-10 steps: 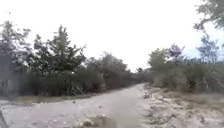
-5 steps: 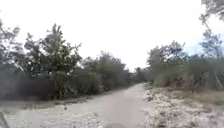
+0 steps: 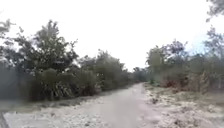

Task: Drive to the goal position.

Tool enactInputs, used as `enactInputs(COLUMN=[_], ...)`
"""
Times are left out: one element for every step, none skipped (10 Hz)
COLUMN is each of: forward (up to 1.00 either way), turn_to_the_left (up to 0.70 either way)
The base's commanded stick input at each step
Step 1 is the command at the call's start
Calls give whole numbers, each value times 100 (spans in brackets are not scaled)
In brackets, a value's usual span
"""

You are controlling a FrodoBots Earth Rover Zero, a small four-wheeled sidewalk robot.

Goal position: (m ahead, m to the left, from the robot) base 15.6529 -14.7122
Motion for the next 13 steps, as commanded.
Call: enactInputs(forward=[85, 85, 85, 85, 85, 85, 85, 85, 85, 85, 85, 85, 85], turn_to_the_left=[0, 0, 0, -3, -21, -31, -10, -11, -31, -23, 0, -1, -26])
